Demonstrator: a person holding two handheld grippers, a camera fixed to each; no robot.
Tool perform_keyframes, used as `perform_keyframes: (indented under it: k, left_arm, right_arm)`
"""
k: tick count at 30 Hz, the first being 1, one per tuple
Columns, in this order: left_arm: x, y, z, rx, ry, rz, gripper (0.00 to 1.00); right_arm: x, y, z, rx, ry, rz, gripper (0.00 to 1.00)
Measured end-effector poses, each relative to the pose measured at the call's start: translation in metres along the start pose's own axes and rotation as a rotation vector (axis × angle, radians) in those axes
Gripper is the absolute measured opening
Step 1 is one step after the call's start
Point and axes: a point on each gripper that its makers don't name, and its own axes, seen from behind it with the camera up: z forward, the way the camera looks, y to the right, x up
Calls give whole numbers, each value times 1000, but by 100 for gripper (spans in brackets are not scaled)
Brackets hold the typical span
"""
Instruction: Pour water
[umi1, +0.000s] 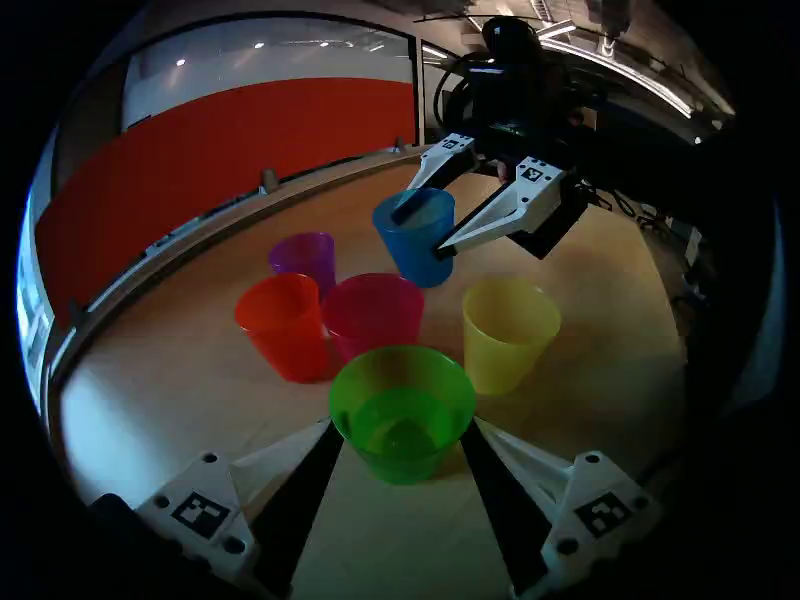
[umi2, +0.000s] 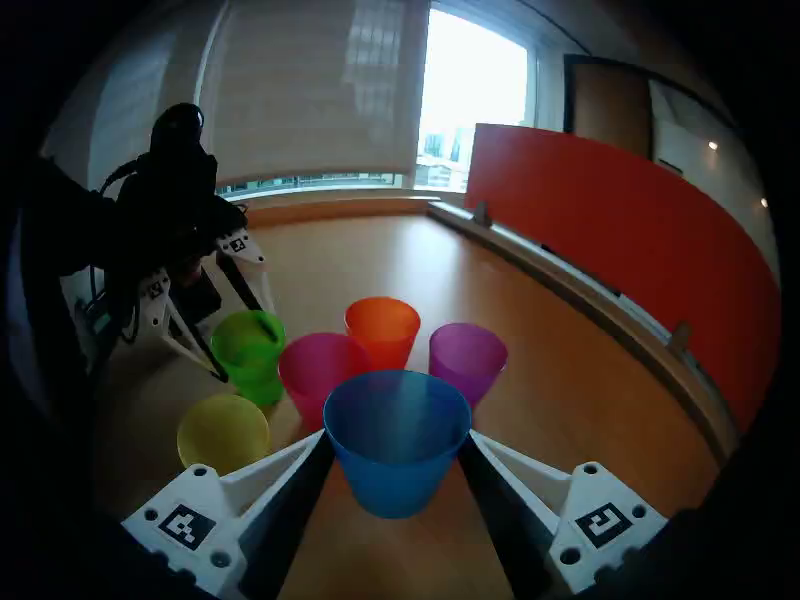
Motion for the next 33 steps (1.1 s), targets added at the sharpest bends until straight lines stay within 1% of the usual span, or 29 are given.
perform_keyframes:
  k: [14,26,33]
  left_arm:
    - [-5,-2,-1,5,1,-12,83]
    - [-7,-3,-2,9,0,-22,83]
    - [-10,-2,-2,8,-13,-25,83]
  right_arm:
    - [-17,-4,11,10,-30,27,89]
    - [-27,-7,14,14,-53,34,89]
    - [-34,-7,15,13,-66,39,89]
